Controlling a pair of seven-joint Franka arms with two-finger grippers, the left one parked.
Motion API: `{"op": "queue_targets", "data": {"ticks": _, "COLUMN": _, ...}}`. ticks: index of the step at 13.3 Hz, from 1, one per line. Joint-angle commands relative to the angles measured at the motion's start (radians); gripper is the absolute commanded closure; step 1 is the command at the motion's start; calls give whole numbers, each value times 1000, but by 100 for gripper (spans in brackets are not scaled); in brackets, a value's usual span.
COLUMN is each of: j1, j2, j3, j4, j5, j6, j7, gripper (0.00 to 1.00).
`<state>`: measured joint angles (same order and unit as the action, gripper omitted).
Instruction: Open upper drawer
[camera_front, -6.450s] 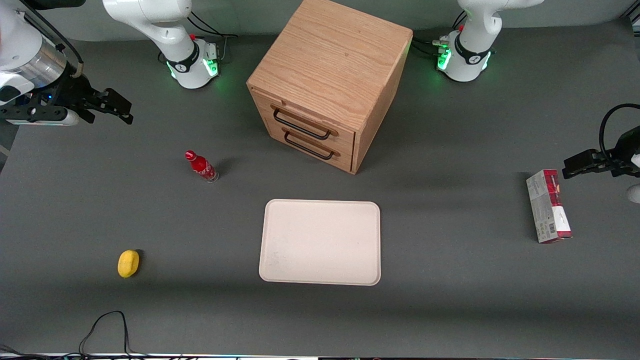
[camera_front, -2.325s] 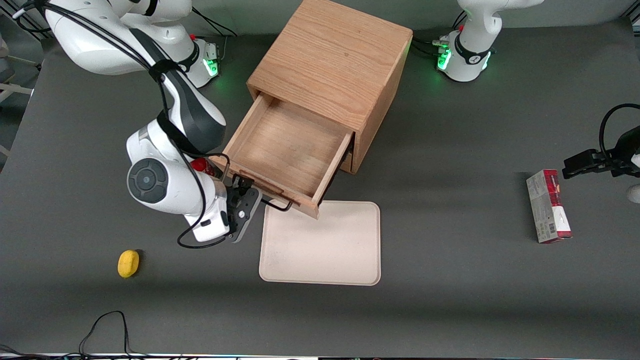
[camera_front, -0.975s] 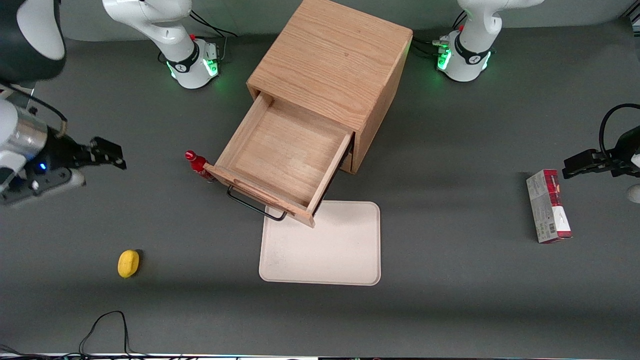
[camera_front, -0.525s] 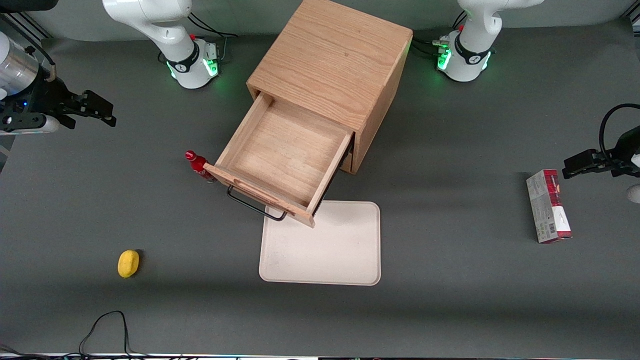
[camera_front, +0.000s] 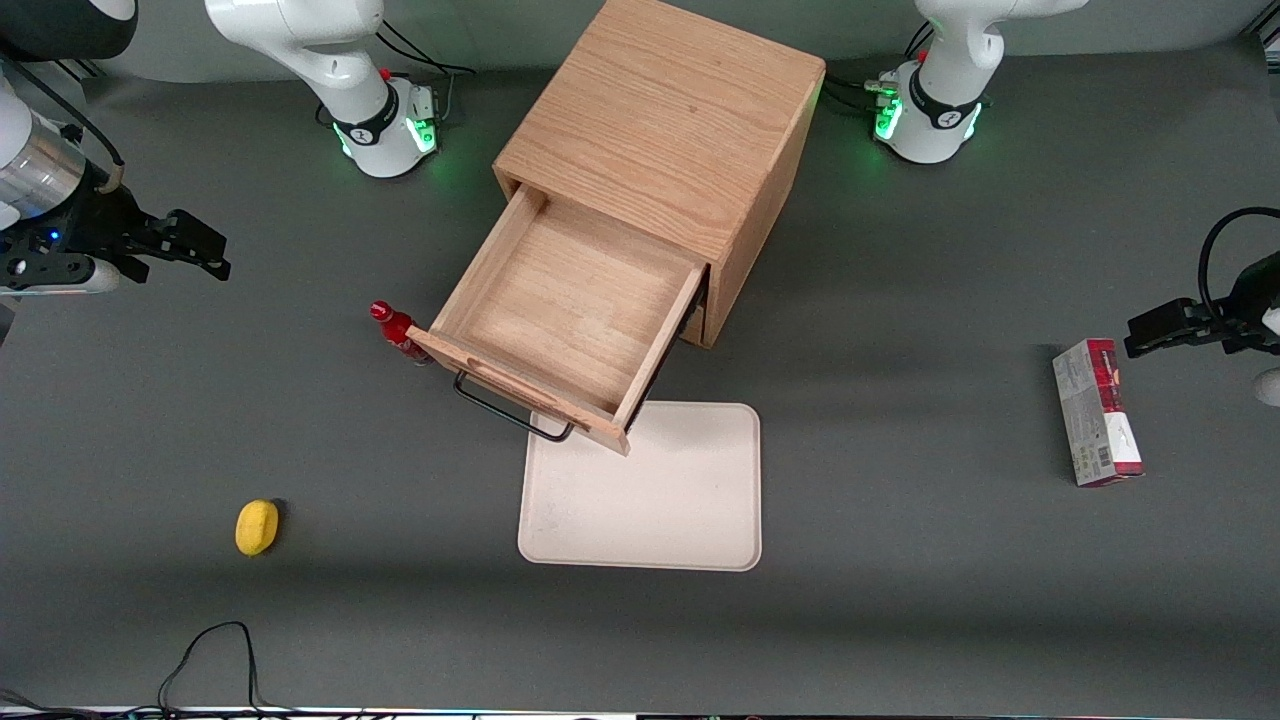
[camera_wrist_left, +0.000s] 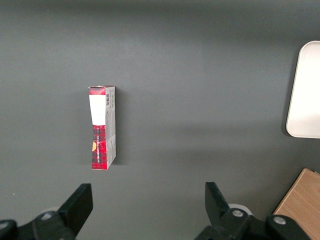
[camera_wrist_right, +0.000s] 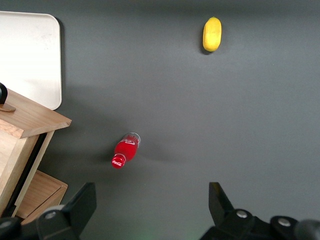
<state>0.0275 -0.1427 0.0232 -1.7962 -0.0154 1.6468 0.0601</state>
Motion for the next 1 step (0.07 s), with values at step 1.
{"op": "queue_targets", "data": {"ticks": 1, "j1": 5, "j2": 12, "j3": 0, "j4": 15, "j5": -12, "j6": 7, "j7": 26, "gripper": 0}}
